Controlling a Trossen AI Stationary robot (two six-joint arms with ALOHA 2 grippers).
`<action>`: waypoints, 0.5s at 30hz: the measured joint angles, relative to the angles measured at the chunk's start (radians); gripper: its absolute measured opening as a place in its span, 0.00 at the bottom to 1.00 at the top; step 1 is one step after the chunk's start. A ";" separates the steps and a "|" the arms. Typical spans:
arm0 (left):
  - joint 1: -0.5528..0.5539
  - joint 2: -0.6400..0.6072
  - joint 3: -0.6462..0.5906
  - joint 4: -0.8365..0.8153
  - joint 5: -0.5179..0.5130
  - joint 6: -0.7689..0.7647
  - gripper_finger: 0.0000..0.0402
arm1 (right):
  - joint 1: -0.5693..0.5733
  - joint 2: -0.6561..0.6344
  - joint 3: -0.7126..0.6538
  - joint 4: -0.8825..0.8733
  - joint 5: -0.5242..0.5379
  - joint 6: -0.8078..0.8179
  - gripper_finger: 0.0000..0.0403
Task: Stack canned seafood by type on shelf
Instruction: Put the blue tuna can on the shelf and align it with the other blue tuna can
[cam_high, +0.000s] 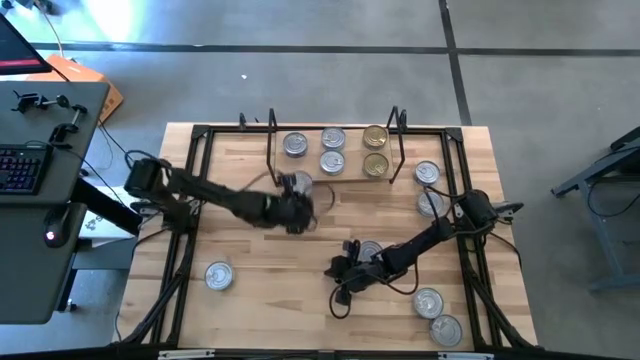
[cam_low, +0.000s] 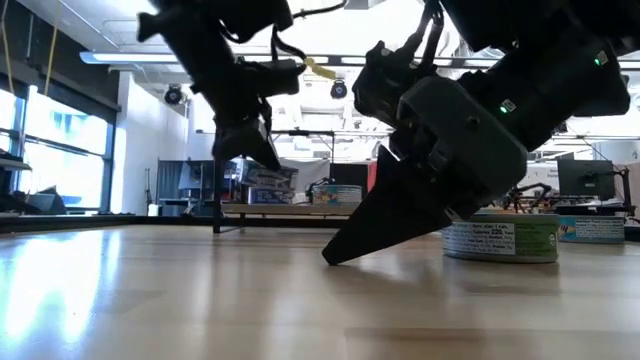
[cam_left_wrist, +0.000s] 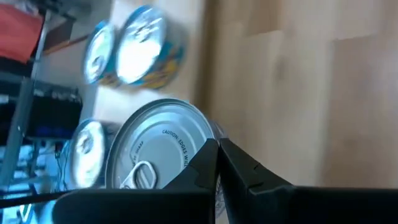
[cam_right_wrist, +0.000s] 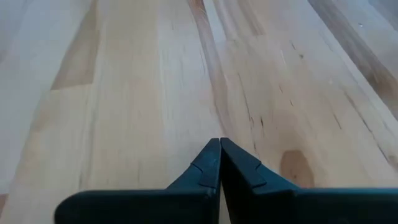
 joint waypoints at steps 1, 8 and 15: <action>0.025 -0.013 -0.002 0.000 0.011 0.015 0.00 | 0.001 0.000 -0.004 0.002 0.001 0.000 0.00; 0.196 -0.053 -0.001 0.027 0.267 0.058 0.00 | 0.002 -0.001 -0.008 0.009 0.003 0.000 0.00; 0.286 -0.030 -0.002 0.016 0.321 0.065 0.00 | 0.004 -0.001 -0.009 0.014 0.008 0.000 0.00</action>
